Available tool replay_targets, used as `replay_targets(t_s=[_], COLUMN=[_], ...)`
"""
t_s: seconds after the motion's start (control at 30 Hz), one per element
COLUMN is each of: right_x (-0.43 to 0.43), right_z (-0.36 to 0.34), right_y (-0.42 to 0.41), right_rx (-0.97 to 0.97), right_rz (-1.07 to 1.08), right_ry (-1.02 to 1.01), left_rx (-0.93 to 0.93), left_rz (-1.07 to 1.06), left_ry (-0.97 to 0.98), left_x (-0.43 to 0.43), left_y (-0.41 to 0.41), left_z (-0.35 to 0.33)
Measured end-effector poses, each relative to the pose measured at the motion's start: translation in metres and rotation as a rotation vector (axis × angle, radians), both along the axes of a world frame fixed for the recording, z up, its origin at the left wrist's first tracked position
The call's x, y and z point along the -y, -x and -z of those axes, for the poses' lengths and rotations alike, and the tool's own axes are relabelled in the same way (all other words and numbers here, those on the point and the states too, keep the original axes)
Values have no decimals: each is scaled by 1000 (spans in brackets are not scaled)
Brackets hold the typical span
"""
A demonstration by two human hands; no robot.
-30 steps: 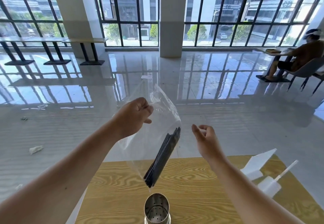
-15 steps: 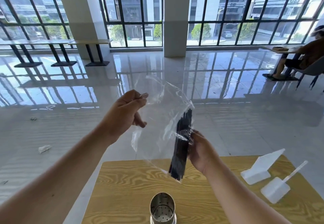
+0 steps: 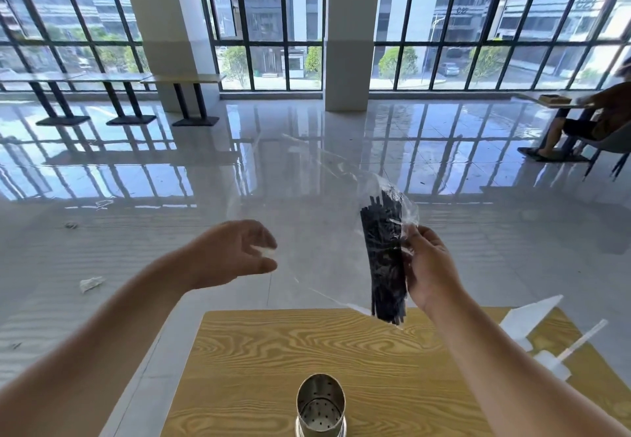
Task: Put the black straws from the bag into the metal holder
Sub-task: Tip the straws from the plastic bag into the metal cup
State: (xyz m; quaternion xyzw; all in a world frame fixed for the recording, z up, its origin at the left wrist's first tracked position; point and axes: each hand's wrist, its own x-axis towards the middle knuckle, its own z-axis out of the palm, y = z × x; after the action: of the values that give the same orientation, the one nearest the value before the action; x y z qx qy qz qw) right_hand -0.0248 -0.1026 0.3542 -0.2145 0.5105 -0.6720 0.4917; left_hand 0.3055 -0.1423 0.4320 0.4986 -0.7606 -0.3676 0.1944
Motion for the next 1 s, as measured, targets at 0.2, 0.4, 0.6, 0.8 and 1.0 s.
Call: replay_targets(t_s=[0.2, 0.4, 0.6, 0.8, 1.0], right_x=[-4, -7, -5, -6, -10], right_z=[-8, -30, -44, -40, -28], right_y=[13, 10, 2, 9, 21], right_rx=[-61, -90, -338, -531, -598], right_rz=[67, -26, -40, 7, 71], right_ry=[17, 176, 238, 255, 236], left_rx=[-149, -466, -582, -622, -698], left_rz=[86, -5, -106, -144, -176], left_ry=[-65, -39, -15, -92, -133], left_x=[-2, -4, 2, -7, -16], left_y=[-5, 8, 19, 18, 28], left_z=[-5, -15, -19, 5, 18])
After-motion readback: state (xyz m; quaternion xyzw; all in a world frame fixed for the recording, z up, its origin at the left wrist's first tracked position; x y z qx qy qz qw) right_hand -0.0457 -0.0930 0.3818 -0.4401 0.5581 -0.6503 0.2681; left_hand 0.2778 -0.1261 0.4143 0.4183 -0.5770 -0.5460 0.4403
